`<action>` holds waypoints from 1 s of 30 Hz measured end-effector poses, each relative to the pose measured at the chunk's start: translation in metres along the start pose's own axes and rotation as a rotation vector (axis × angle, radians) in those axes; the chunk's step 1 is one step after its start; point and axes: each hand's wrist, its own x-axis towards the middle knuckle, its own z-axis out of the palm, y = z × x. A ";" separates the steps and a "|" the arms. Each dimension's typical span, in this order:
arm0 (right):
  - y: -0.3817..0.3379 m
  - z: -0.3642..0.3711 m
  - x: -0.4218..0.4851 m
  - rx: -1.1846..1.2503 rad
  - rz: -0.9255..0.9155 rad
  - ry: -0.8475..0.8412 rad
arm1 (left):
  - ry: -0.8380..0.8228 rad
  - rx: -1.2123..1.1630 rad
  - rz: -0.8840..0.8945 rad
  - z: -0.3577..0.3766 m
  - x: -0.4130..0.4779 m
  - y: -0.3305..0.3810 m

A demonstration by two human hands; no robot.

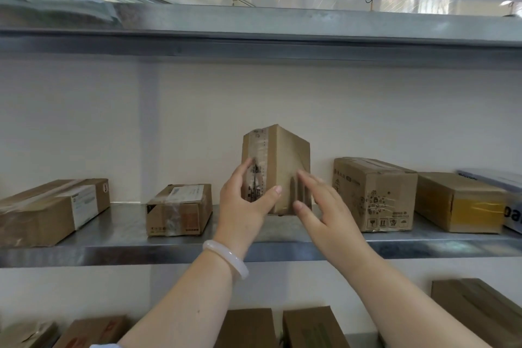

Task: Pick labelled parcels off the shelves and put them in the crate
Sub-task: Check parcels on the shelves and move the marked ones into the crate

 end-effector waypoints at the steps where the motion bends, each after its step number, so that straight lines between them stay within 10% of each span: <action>1: 0.003 -0.001 0.002 0.021 0.040 0.044 | -0.008 -0.044 -0.006 -0.002 -0.001 0.001; 10: -0.006 0.003 0.005 0.563 0.312 0.056 | -0.107 -0.315 -0.082 -0.007 -0.002 -0.002; 17: -0.013 0.009 -0.001 0.329 0.177 0.151 | 0.029 0.125 0.047 -0.016 0.000 -0.006; 30: -0.023 0.006 -0.028 -0.001 0.068 0.141 | -0.111 0.049 -0.031 -0.002 -0.007 0.002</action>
